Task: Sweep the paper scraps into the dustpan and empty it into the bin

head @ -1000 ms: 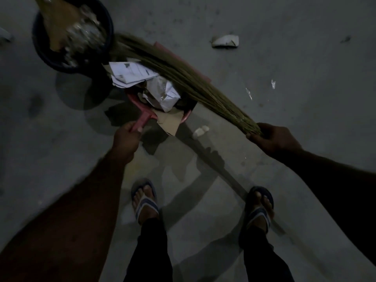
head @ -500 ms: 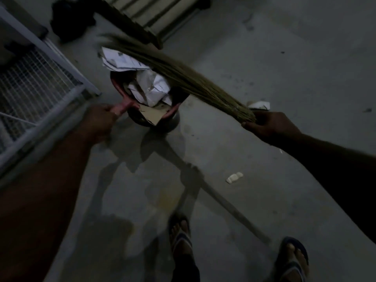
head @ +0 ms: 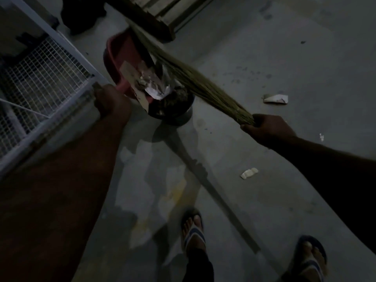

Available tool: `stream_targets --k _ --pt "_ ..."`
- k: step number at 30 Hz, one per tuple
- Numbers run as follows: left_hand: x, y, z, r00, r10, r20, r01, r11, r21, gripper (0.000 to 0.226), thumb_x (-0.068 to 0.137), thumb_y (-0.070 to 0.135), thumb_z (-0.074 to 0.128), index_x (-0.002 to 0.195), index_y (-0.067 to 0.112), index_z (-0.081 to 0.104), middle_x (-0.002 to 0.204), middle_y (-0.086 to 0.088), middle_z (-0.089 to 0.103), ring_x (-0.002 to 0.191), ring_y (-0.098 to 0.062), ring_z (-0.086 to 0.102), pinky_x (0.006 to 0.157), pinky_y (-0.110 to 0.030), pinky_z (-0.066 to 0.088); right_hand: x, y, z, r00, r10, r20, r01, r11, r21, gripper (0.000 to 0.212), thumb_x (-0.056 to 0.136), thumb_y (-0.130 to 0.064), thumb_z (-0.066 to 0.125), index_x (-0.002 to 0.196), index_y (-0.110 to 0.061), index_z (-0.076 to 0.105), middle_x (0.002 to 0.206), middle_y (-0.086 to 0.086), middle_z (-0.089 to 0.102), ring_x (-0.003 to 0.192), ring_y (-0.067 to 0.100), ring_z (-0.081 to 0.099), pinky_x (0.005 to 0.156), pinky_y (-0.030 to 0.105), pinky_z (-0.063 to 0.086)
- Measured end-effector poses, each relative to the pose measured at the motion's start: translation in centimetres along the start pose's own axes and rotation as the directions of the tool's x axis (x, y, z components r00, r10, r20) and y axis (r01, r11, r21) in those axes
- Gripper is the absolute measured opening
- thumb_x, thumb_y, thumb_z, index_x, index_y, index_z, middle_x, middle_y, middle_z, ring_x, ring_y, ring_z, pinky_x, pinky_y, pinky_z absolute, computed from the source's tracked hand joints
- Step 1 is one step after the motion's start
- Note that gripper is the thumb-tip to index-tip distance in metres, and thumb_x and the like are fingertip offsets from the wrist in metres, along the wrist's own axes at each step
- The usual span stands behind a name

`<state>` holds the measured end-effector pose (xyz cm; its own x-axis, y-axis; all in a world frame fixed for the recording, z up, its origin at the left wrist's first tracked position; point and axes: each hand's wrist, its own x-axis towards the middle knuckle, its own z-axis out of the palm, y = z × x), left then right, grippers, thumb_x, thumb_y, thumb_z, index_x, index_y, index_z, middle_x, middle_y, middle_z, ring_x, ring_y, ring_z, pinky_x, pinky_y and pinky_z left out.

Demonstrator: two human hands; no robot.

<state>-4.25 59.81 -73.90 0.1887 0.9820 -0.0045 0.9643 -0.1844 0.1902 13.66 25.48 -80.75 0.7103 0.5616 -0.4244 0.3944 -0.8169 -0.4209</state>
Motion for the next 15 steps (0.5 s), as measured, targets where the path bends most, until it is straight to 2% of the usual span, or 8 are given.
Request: stream_targets --k 2,5,7,10,13,15 --pt "-0.2 0.1 0.1 0.996 -0.055 -0.068 0.052 0.998 -0.041 0.035 0.095 0.010 0.045 0.128 0.004 0.056 0.133 -0.020 0.049 0.123 -0.040 0.047 0.105 -0.046 0.040 -0.4 0.7 0.4 0.999 -0.001 0.033 0.002 1.000 -0.025 0.035 0.089 -0.059 0.057 0.094 -0.025 0.065 0.078 0.005 0.064 0.073 0.024 0.062 0.059 0.030 0.048" --pt "-1.0 0.3 -0.3 0.993 -0.053 -0.105 0.042 0.994 -0.098 0.037 0.091 0.014 0.054 0.127 0.006 0.054 0.134 -0.018 0.047 0.123 -0.037 0.047 0.105 -0.043 0.039 -0.6 1.0 0.4 0.998 -0.011 0.063 0.014 0.999 -0.051 0.033 0.090 -0.057 0.057 0.092 -0.026 0.065 0.076 0.004 0.062 0.075 0.025 0.061 0.054 0.027 0.037" --pt "-1.8 0.5 -0.3 0.993 -0.063 -0.097 0.049 0.988 -0.145 0.039 0.089 0.017 0.058 0.126 0.008 0.052 0.135 -0.016 0.046 0.124 -0.034 0.048 0.104 -0.040 0.040 -0.5 0.6 0.3 0.998 -0.009 0.062 0.012 0.999 -0.047 0.031 0.090 -0.057 0.058 0.092 -0.026 0.065 0.078 0.005 0.063 0.075 0.026 0.062 0.055 0.027 0.039" --pt "-3.2 1.2 0.0 0.993 -0.081 -0.083 0.062 0.976 -0.210 0.041 0.088 0.018 0.058 0.127 0.007 0.051 0.137 -0.014 0.046 0.126 -0.032 0.047 0.104 -0.037 0.039 -0.1 -0.4 0.1 0.998 0.014 0.067 -0.012 1.000 -0.026 0.033 0.091 -0.056 0.059 0.095 -0.024 0.065 0.081 0.006 0.063 0.068 0.022 0.060 0.061 0.034 0.054" --pt "-4.9 2.1 0.0 0.993 -0.076 -0.085 0.052 0.965 -0.258 0.039 0.092 0.014 0.052 0.129 0.005 0.048 0.139 -0.015 0.044 0.127 -0.032 0.046 0.104 -0.036 0.036 0.2 -1.2 0.2 0.998 0.032 0.062 -0.030 0.998 -0.047 0.037 0.090 -0.055 0.060 0.099 -0.020 0.067 0.083 0.006 0.061 0.073 0.024 0.060 0.061 0.031 0.051" --pt "-5.9 2.2 0.0 0.994 -0.025 -0.110 -0.004 0.968 -0.250 0.039 0.089 0.011 0.054 0.128 0.004 0.048 0.139 -0.016 0.043 0.126 -0.034 0.047 0.103 -0.039 0.039 0.3 -1.2 0.2 0.997 0.051 0.055 -0.049 0.998 -0.048 0.041 0.089 -0.056 0.059 0.102 -0.018 0.068 0.086 0.006 0.062 0.078 0.026 0.062 0.062 0.029 0.049"
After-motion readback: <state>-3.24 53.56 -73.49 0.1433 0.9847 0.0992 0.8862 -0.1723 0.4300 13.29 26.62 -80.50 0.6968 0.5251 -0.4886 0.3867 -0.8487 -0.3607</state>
